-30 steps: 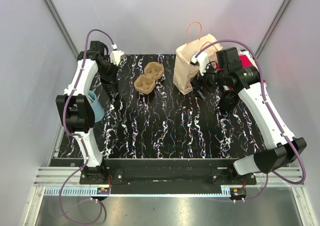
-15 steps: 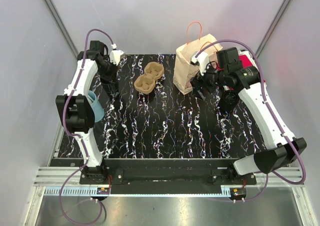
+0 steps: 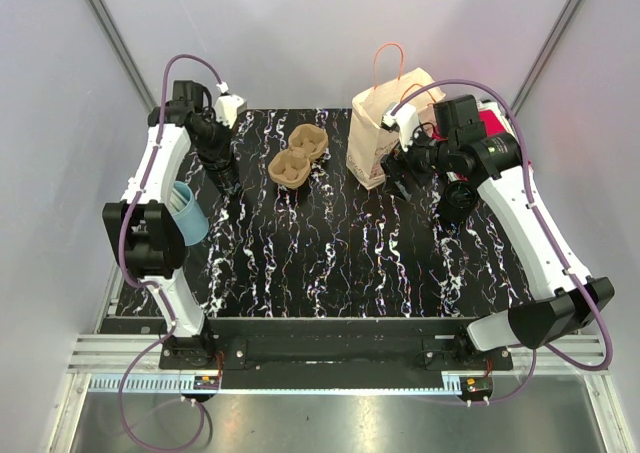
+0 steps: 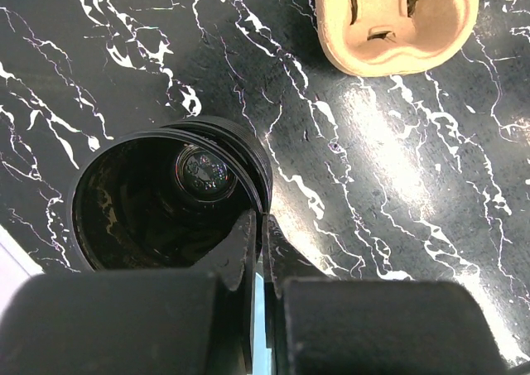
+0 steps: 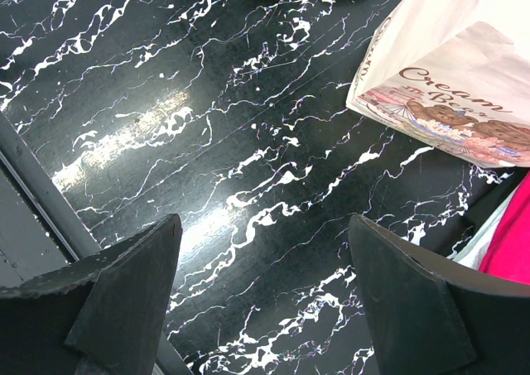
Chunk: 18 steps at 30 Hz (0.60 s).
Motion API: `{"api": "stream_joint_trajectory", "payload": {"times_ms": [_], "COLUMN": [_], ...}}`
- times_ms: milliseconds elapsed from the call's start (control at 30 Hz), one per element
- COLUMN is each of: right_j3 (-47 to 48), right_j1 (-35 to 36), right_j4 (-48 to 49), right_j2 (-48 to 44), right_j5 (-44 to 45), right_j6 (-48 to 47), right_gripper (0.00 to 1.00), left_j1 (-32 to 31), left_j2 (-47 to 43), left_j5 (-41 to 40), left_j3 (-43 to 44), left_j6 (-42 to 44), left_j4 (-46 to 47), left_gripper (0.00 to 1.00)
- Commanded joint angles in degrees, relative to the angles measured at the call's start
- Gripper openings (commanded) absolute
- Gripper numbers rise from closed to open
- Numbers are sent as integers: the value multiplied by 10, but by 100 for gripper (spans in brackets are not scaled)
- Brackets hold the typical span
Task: Pack the takeout coffee
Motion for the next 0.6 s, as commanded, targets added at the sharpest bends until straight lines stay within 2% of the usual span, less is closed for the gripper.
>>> {"api": "stream_joint_trajectory", "payload": {"times_ms": [0,400,567], "right_j3": [6,1,-1], "right_j1": [0,0,0], "right_j4": [22,24,24], "right_j2": [-22,-24,-26], "right_j5": [-8,-8,-7], "right_j6": [5,5,5], "right_gripper": [87,88,88], "left_j1": [3,3,3], "left_j2": [-27,-29,-23], "left_j5": [-9,-9,-4], "left_j3": [-5,-28,-33], "left_j6": [-1,7,7], "left_j4": [30,30,29], "left_gripper": [0,0,4]}}
